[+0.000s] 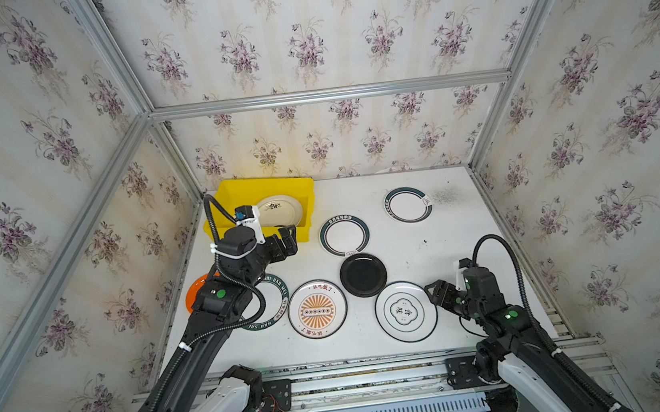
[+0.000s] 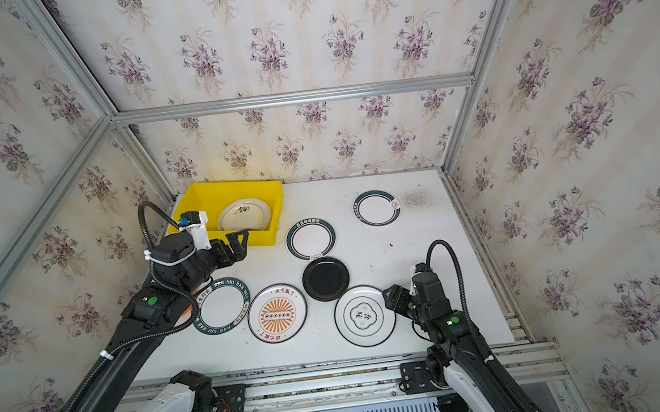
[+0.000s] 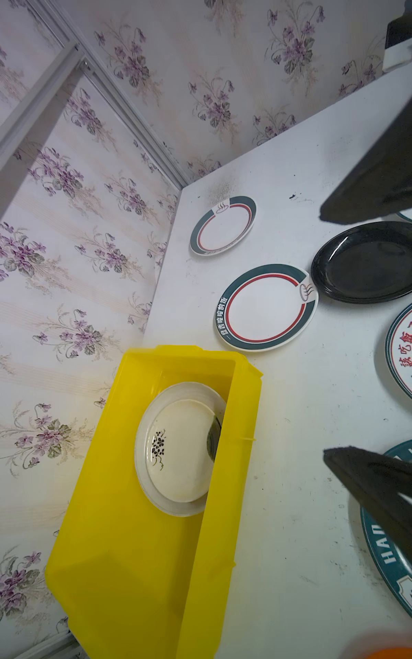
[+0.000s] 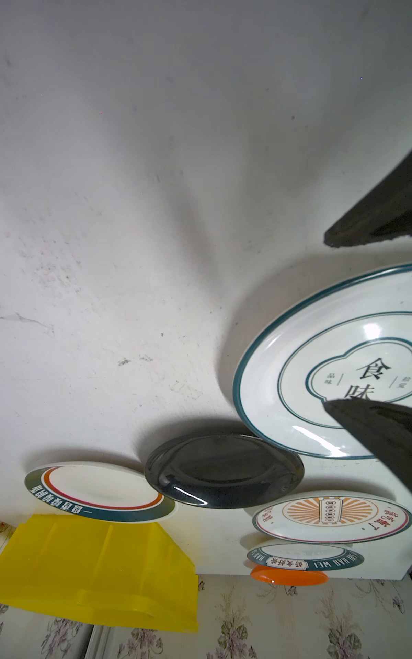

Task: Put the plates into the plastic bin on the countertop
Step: 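Lift the left gripper out of the bin and move it back toward the plates, then push the white cloud-print plate with the right gripper and grasp its rim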

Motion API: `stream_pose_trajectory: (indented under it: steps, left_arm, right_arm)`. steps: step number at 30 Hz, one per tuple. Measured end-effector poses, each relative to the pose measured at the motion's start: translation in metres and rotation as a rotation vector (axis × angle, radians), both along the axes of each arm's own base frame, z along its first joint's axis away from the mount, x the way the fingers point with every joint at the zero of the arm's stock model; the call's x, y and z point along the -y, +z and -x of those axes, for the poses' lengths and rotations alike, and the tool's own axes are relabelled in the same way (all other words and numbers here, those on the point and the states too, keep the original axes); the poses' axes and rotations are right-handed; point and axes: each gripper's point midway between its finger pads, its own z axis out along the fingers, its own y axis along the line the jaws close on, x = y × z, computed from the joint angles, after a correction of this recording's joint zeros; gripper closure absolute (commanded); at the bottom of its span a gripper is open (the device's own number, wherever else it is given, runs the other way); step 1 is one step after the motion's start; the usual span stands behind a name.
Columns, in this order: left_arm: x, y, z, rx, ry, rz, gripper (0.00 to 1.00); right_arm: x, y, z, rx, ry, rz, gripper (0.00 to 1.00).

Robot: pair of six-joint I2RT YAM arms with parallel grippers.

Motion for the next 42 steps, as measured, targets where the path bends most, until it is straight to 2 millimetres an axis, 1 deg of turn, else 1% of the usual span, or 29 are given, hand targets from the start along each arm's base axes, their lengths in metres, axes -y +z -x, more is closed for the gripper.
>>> stream_pose_trajectory:
  steps: [4,6,9,12,14,18,21,24,27,30,34,38,42]
  left_arm:
    - [0.001,-0.017,0.014,-0.012,-0.025,0.013,0.00]
    - [0.003,-0.021,0.018,-0.008,-0.038,0.033,0.00]
    - [0.006,-0.023,0.022,0.001,-0.059,0.059,0.00]
    - [0.010,-0.025,0.022,0.009,-0.077,0.078,0.00]
    - [0.014,-0.030,0.021,0.008,-0.094,0.090,0.00]
    - [0.021,-0.044,0.017,-0.013,-0.105,0.128,0.00]
    - [0.030,-0.053,0.014,-0.030,-0.140,0.162,0.00]
    - [0.041,-0.056,0.013,-0.035,-0.191,0.199,0.00]
    - [0.048,-0.058,0.013,-0.040,-0.223,0.219,0.00]
    - [0.055,-0.062,0.017,-0.056,-0.268,0.233,0.00]
    - [0.066,-0.064,0.024,-0.040,-0.347,0.248,0.00]
    - [0.069,-0.070,0.028,-0.032,-0.375,0.258,0.00]
    - [0.069,-0.071,0.027,-0.025,-0.376,0.255,0.00]
  right_arm:
    - [0.001,-0.007,0.004,-0.028,-0.011,-0.004,0.31]
    - [0.002,-0.012,0.008,-0.054,-0.021,-0.007,0.31]
    - [0.002,-0.015,0.009,-0.071,-0.021,-0.004,0.31]
    - [0.002,-0.015,0.010,-0.086,-0.021,0.000,0.31]
    - [0.002,-0.011,0.008,-0.084,-0.021,0.000,0.31]
    - [0.001,-0.010,0.008,-0.092,-0.019,-0.001,0.34]
    - [-0.001,-0.011,0.010,-0.103,-0.010,-0.010,0.38]
    - [-0.003,-0.014,0.012,-0.129,0.008,-0.011,0.40]
    - [-0.006,-0.014,0.011,-0.147,0.037,-0.006,0.42]
    - [-0.010,-0.016,0.011,-0.170,0.068,-0.001,0.49]
    - [-0.014,-0.018,0.015,-0.190,0.105,-0.006,0.52]
    - [-0.015,-0.017,0.017,-0.175,0.113,-0.012,0.56]
    - [-0.014,-0.015,0.019,-0.158,0.114,-0.013,0.56]
